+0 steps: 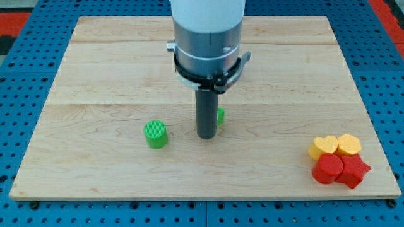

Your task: Push the green blocks into the blue blocks

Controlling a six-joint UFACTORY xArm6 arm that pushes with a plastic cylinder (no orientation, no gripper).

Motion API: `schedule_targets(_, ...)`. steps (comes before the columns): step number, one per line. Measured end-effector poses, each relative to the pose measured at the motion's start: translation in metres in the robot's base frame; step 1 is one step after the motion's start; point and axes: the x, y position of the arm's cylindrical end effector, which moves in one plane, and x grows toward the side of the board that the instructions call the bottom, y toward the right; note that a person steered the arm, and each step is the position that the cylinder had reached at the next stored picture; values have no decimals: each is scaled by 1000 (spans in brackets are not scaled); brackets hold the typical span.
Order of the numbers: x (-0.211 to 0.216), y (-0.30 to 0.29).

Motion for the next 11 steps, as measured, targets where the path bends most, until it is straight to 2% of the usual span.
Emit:
schedule_targets(3, -62, 22)
schedule_targets(6, -99, 45)
schedule_targets(7, -85, 40)
schedule_targets(10, 43, -47)
schedule_targets(11, 59, -89)
